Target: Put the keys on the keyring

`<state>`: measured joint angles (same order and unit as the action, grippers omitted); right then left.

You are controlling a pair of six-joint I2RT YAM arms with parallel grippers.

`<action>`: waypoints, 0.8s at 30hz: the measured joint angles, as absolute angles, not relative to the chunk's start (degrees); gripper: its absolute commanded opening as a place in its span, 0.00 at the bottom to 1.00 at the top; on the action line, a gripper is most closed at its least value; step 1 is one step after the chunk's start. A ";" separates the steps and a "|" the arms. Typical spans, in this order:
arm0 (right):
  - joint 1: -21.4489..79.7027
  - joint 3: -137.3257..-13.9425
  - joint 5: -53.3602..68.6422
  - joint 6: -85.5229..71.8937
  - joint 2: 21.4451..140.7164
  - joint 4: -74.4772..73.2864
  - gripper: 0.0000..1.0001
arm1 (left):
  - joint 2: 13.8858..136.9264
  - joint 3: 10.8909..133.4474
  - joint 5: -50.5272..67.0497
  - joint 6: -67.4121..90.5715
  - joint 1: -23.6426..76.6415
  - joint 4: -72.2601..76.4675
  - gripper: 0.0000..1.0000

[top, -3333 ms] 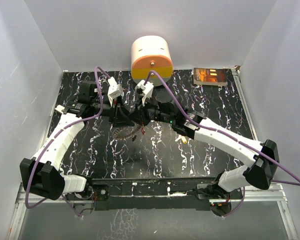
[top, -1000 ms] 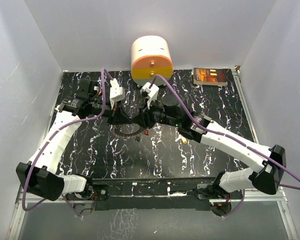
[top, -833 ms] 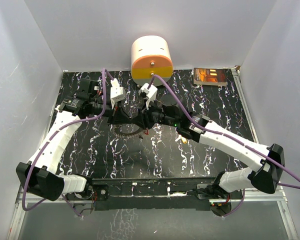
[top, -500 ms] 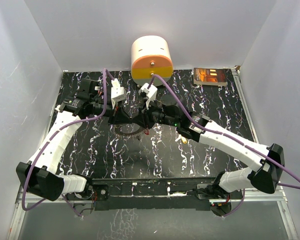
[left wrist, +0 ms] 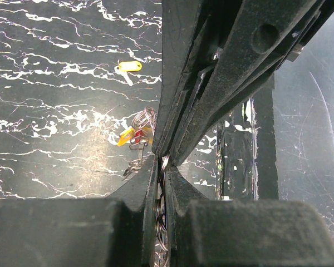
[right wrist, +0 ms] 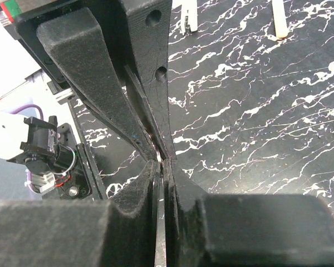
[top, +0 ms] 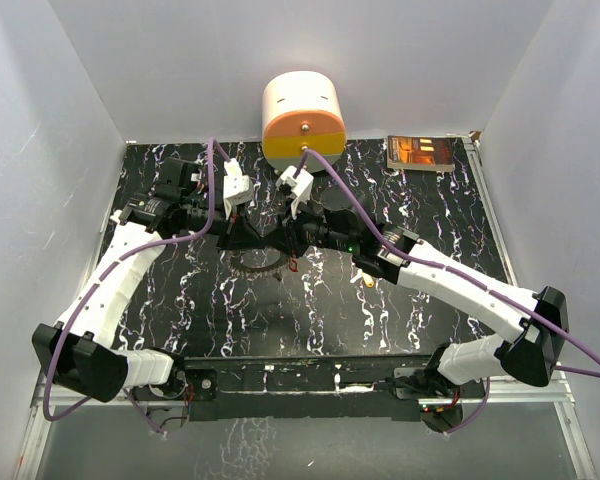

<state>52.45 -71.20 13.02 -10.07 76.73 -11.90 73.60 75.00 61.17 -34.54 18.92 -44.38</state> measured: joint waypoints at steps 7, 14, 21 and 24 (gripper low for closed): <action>52.45 -71.20 12.36 -9.74 76.69 -11.77 0.08 | 73.60 74.89 60.55 -33.01 18.94 -43.27 0.16; 52.45 -71.20 11.49 -9.80 76.44 -11.86 0.08 | 73.60 74.26 60.38 -31.88 19.03 -41.80 0.27; 52.45 -71.20 11.27 -9.96 76.44 -11.81 0.08 | 73.60 74.11 60.36 -31.42 19.16 -40.82 0.27; 52.45 -71.20 11.25 -9.98 76.44 -11.81 0.08 | 73.60 74.02 60.34 -31.29 19.16 -40.64 0.26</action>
